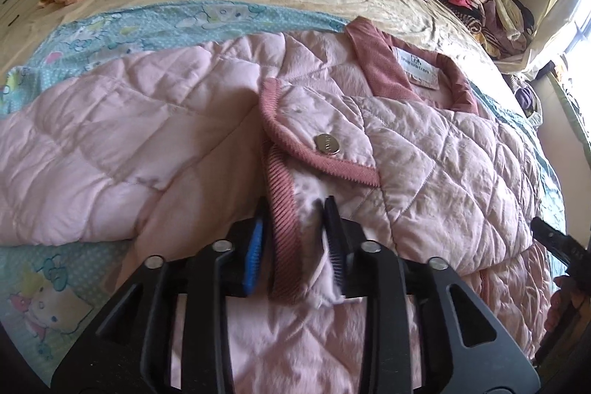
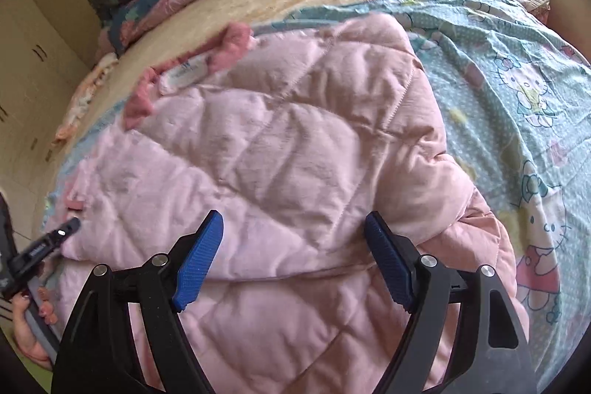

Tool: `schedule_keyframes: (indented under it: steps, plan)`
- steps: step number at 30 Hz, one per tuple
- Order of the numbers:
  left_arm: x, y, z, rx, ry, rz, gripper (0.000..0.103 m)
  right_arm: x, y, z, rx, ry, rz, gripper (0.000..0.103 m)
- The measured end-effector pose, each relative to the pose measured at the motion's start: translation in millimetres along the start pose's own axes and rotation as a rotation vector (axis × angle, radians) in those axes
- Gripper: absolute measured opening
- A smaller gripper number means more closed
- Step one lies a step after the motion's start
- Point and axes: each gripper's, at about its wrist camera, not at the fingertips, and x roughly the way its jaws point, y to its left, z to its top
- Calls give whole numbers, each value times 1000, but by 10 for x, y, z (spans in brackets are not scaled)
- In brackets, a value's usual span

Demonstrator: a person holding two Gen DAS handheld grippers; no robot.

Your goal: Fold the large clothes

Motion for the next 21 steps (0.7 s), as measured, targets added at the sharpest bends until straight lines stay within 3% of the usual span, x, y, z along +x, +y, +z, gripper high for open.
schedule_keyframes:
  steps: [7,9,21]
  plan:
    - [-339,119,-39,-37,-41,4,72,-317,288,-101,-23,-56,66,92]
    - [-413,165,-50,-57,-48,2,93,-379,380,-117,-37,-68,75,94]
    - [-833,591,-202,-150,-101,39,94,-727,1024,-207,-131,-141,120,95]
